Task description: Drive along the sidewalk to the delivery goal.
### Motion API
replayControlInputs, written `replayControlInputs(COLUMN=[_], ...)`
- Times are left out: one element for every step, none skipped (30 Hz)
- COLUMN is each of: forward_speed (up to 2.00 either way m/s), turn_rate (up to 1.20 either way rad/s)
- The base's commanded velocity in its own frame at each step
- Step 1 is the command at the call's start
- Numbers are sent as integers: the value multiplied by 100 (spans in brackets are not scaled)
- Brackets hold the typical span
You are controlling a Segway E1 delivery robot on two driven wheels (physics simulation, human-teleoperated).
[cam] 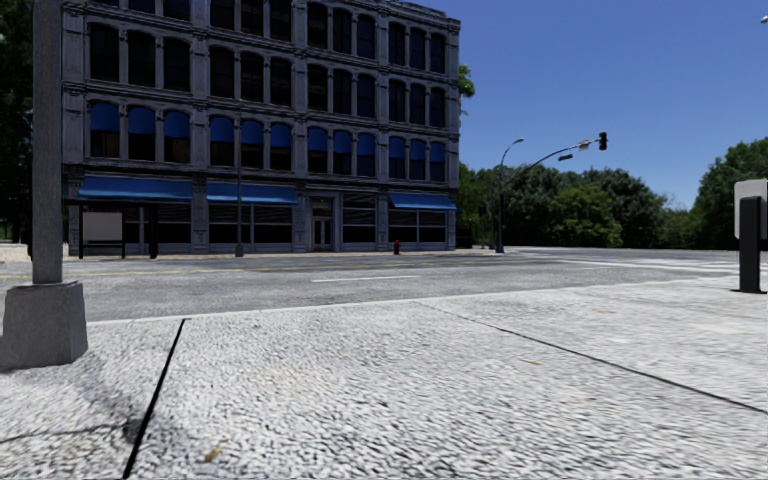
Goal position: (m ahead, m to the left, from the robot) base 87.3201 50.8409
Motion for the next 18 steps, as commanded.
replayControlInputs(forward_speed=[72,72,72,72,72,72,72,72,73,72,69,69,65,63,63,62,62,62], turn_rate=[0,0,0,0,0,0,0,0,0,0,-3,-3,-20,-32,-32,-39,-42,-43])
